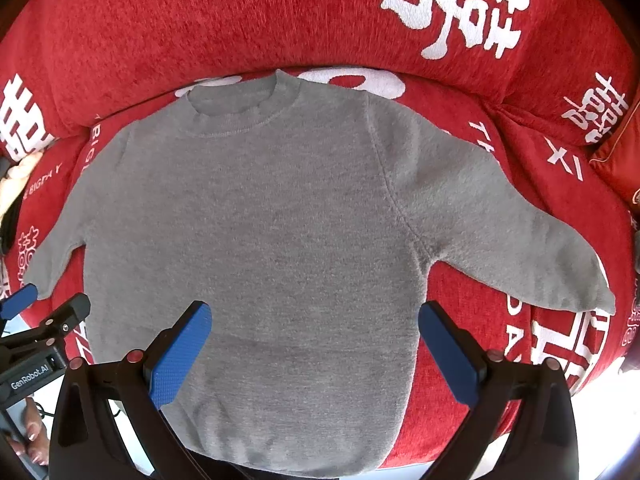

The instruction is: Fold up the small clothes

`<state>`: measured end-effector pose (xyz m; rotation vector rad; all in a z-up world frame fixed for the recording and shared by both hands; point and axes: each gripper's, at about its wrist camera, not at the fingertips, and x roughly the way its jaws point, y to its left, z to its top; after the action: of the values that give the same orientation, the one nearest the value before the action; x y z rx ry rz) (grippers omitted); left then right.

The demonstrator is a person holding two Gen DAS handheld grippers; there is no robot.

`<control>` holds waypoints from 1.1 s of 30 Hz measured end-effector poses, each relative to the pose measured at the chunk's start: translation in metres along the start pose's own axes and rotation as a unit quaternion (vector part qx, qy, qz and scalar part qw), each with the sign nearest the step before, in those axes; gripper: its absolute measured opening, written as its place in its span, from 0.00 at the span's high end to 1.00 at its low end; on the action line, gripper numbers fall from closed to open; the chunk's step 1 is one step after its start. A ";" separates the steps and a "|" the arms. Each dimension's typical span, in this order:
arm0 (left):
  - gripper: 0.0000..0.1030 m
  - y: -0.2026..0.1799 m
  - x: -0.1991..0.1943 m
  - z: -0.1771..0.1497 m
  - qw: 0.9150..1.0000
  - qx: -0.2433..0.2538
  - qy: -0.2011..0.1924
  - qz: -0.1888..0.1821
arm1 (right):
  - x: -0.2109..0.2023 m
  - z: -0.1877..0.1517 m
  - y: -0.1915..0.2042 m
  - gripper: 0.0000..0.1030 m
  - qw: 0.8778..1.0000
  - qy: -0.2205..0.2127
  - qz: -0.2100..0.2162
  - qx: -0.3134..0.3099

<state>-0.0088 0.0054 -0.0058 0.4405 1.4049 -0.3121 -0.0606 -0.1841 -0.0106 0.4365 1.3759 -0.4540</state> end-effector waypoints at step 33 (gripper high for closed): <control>0.00 0.027 0.018 -0.013 0.999 -0.019 0.003 -0.037 | 0.011 -0.003 0.020 0.00 1.000 0.006 0.015 0.011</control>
<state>-0.0045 0.0363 -0.0223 0.3588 1.4327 -0.3449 -0.0509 -0.1661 -0.0209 0.4775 1.3748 -0.4420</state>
